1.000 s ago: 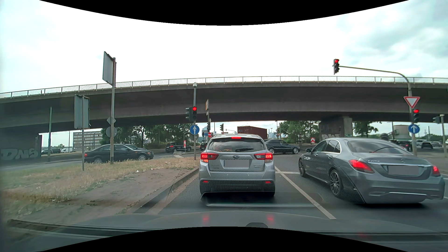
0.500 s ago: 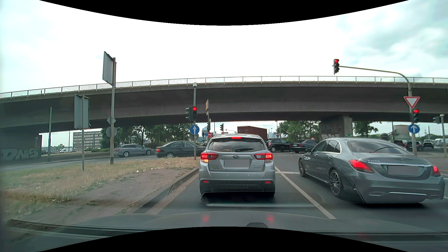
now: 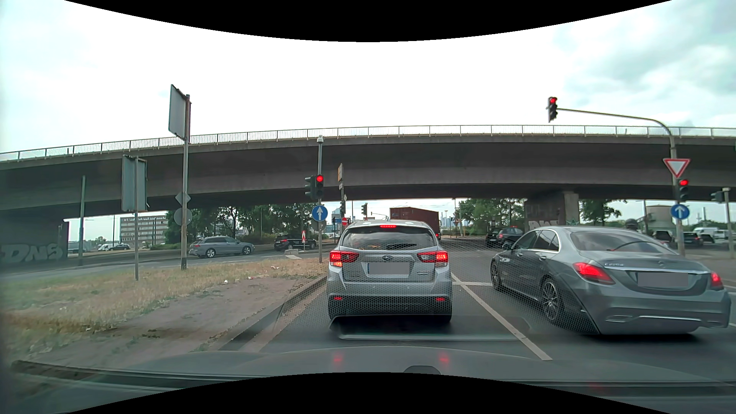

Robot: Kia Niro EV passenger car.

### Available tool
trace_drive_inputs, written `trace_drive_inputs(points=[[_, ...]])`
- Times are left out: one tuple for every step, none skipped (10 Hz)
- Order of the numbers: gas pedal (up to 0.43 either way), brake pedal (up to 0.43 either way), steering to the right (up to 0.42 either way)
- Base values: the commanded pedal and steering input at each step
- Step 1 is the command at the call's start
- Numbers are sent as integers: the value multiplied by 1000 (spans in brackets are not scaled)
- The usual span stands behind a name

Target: Follow the waypoints while adhering to traffic rules and regulations

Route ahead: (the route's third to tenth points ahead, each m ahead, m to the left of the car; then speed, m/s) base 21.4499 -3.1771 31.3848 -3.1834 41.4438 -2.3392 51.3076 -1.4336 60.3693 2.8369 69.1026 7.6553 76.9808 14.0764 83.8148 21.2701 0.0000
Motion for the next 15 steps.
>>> trace_drive_inputs(points=[[0,256,-1],[0,256,-1],[0,256,-1],[0,256,-1],[0,256,-1],[0,250,-1],[0,256,-1],[0,256,-1],[0,256,-1],[0,256,-1],[0,256,-1],[0,256,-1],[0,256,-1],[0,262,-1],[0,256,-1]])
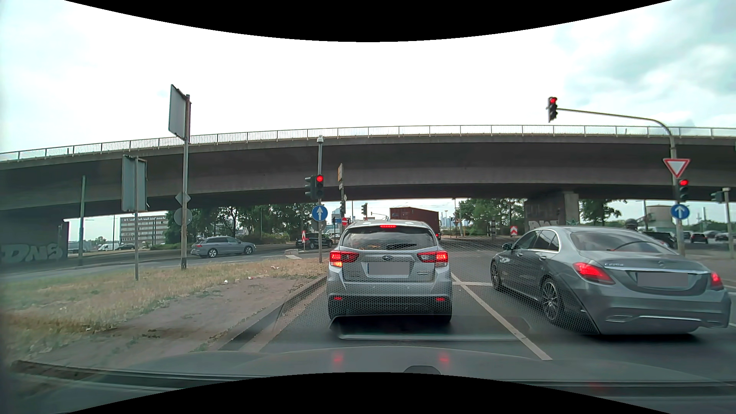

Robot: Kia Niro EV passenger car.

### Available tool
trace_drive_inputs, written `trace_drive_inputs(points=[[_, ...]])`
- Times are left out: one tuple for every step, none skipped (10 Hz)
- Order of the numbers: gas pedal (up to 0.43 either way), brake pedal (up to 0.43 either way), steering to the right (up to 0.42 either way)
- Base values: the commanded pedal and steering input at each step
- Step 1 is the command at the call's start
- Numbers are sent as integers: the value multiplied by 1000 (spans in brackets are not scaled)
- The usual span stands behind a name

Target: Follow the waypoints while adhering to traffic rules and regulations

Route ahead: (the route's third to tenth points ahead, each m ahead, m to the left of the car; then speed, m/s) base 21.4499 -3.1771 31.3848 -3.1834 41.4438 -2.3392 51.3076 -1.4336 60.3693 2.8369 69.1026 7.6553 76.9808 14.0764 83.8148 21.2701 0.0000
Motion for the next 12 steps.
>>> trace_drive_inputs(points=[[0,256,-1],[0,256,-1],[0,250,-1],[0,262,-1],[0,256,-1],[0,256,-1],[0,256,-1],[0,256,-1],[0,256,-1],[0,256,-1],[0,256,-1],[0,256,-1]])
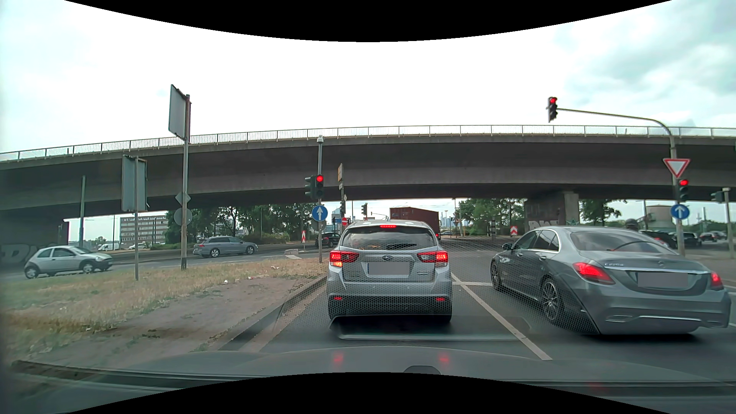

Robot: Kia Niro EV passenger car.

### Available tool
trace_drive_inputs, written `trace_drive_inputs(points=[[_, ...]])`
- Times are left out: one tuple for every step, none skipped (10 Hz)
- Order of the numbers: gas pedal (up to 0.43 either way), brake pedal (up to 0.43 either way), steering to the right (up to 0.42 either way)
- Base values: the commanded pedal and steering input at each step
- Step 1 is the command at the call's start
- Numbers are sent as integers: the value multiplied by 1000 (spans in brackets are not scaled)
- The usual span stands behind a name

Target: Follow the waypoints while adhering to traffic rules and regulations

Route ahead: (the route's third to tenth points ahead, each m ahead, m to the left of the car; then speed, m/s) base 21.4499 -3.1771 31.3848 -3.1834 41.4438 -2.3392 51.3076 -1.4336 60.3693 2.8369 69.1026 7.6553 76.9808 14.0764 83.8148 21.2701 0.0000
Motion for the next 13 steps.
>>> trace_drive_inputs(points=[[0,256,-1],[0,256,-1],[0,256,-1],[0,256,-1],[0,256,-1],[0,256,-1],[0,256,-1],[0,256,-1],[0,262,-1],[0,256,-1],[0,256,-1],[0,262,-1],[0,256,-1]])
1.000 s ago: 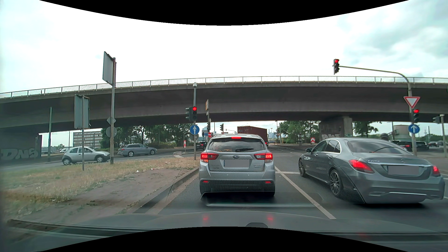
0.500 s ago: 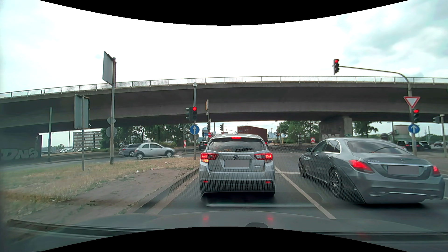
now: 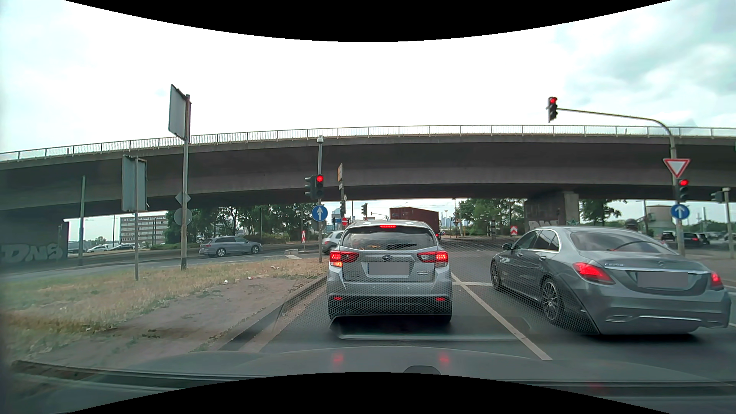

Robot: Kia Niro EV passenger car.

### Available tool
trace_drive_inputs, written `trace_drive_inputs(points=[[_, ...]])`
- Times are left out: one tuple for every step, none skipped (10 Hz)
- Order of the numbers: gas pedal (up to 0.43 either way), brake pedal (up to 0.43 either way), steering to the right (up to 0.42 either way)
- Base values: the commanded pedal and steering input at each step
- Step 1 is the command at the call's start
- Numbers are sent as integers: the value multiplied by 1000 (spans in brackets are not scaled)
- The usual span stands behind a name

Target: Follow the waypoints while adhering to traffic rules and regulations

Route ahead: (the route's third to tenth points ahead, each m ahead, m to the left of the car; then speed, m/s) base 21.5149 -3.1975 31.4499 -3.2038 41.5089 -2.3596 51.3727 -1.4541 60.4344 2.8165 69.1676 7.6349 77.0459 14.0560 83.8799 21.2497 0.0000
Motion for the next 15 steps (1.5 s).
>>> trace_drive_inputs(points=[[0,256,-1],[0,256,-1],[0,256,-1],[0,256,-1],[0,256,-1],[0,256,-1],[0,256,-1],[0,256,-1],[0,262,-1],[0,256,-1],[0,256,-1],[0,262,-1],[0,256,-1],[0,256,-1],[0,256,-1]])
